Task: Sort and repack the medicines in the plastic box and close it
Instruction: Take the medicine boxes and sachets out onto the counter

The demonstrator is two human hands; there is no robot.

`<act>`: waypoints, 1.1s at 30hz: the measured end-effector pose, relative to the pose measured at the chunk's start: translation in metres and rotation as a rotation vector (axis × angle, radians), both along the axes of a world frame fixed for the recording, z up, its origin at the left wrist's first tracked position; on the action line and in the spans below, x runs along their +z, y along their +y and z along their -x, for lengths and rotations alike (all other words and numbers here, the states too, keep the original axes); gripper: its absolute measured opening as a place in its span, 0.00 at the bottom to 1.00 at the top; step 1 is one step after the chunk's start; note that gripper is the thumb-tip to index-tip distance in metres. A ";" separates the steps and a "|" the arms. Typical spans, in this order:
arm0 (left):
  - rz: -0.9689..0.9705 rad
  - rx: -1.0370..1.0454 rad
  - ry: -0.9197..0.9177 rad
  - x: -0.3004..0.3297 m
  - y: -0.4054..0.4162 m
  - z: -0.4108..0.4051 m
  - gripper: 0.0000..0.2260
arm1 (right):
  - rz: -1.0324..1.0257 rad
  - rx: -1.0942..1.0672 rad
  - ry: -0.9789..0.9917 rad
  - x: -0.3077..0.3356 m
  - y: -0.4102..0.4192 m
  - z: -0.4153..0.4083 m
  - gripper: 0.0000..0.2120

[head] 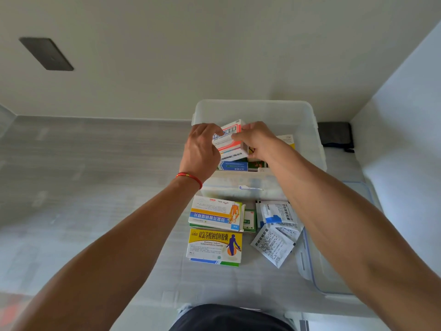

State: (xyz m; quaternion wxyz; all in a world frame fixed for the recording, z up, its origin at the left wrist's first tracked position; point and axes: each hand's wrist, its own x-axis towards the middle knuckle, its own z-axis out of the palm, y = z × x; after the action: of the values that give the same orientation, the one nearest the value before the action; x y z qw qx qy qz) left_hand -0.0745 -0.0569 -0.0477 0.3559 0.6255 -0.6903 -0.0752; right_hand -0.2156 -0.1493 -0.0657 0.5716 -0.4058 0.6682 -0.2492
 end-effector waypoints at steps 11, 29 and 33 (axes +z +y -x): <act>-0.084 -0.045 0.042 0.004 0.001 -0.002 0.19 | 0.170 -0.070 -0.063 0.042 0.019 0.040 0.14; -0.382 -0.428 -0.365 0.000 0.157 -0.048 0.46 | -0.069 0.404 -0.248 0.033 0.216 0.070 0.25; -0.423 -0.445 -0.466 -0.043 0.158 -0.046 0.46 | -0.053 0.453 0.060 0.010 0.228 0.066 0.24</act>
State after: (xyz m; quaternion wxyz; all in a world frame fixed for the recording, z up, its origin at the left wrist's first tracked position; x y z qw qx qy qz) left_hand -0.0282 0.1014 -0.0912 0.0274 0.5204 -0.8407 -0.1473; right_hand -0.2811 0.0789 -0.0560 0.6032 -0.5376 0.5832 -0.0846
